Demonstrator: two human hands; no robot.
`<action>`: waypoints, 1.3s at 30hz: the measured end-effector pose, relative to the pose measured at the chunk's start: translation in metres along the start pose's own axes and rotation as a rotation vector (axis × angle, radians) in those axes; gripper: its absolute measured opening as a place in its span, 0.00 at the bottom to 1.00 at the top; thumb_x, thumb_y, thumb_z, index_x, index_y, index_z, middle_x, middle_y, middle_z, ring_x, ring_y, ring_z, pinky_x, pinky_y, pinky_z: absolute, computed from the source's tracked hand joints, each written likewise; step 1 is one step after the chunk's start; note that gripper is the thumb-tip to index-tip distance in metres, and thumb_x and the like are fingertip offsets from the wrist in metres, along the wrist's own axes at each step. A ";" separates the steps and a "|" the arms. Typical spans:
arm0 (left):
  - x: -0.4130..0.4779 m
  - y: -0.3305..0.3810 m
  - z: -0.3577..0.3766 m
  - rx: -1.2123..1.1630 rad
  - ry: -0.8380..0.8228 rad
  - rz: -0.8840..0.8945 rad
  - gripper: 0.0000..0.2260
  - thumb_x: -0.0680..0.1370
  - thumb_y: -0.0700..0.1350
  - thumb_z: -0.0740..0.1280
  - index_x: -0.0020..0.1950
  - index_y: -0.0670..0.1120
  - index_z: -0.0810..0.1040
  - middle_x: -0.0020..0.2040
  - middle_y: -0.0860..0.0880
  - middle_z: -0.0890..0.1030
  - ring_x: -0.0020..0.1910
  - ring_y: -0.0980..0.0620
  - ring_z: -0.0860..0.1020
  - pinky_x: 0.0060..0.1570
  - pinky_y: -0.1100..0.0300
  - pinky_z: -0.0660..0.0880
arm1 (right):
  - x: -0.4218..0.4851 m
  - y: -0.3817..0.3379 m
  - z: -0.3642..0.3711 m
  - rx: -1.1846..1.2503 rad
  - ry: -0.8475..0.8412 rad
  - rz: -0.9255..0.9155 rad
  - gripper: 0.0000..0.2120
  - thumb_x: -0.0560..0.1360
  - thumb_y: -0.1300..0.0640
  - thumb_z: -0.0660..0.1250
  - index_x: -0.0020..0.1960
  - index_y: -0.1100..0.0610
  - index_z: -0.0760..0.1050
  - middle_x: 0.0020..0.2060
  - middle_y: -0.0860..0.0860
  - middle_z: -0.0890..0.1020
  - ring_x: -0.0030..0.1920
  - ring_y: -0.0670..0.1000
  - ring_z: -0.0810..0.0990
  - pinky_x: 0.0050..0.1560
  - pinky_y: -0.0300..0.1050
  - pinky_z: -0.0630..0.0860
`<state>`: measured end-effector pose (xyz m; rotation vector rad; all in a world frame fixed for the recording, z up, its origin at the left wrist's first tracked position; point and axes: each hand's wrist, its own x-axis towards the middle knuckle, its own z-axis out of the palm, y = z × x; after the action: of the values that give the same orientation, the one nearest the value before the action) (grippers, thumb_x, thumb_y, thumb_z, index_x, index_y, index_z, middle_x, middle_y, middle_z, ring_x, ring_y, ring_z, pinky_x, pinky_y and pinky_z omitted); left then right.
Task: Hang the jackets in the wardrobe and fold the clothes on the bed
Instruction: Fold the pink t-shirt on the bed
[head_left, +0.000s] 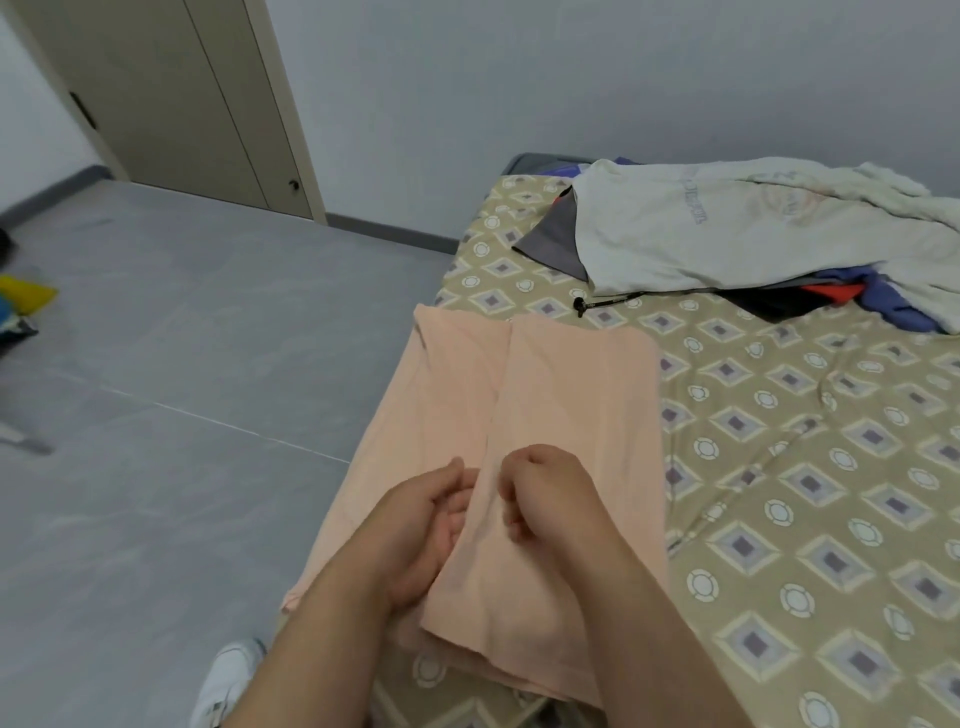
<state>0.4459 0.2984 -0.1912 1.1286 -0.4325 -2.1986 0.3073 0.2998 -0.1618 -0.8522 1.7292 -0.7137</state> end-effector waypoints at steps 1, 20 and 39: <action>0.007 0.011 -0.001 -0.017 -0.034 -0.020 0.24 0.83 0.54 0.55 0.56 0.35 0.79 0.50 0.35 0.83 0.45 0.42 0.83 0.46 0.51 0.81 | 0.000 0.001 0.002 -0.085 0.000 -0.039 0.07 0.69 0.52 0.61 0.37 0.55 0.73 0.32 0.53 0.79 0.33 0.56 0.77 0.42 0.59 0.79; 0.075 0.091 0.020 0.481 -0.175 -0.122 0.22 0.72 0.53 0.67 0.66 0.51 0.76 0.55 0.40 0.79 0.41 0.42 0.79 0.44 0.50 0.79 | 0.001 0.007 0.019 -0.334 0.023 -0.142 0.32 0.69 0.61 0.61 0.70 0.48 0.58 0.57 0.49 0.75 0.57 0.56 0.77 0.45 0.43 0.67; 0.093 0.170 -0.017 1.030 0.328 0.495 0.29 0.76 0.34 0.67 0.75 0.50 0.69 0.65 0.51 0.76 0.53 0.54 0.80 0.49 0.68 0.75 | -0.028 0.001 0.062 -0.162 -0.479 -0.288 0.32 0.68 0.47 0.60 0.68 0.27 0.58 0.52 0.28 0.73 0.46 0.37 0.78 0.52 0.37 0.75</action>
<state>0.4833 0.1093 -0.1662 1.6051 -1.5935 -1.2721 0.3724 0.3195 -0.1652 -1.2864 1.2581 -0.5032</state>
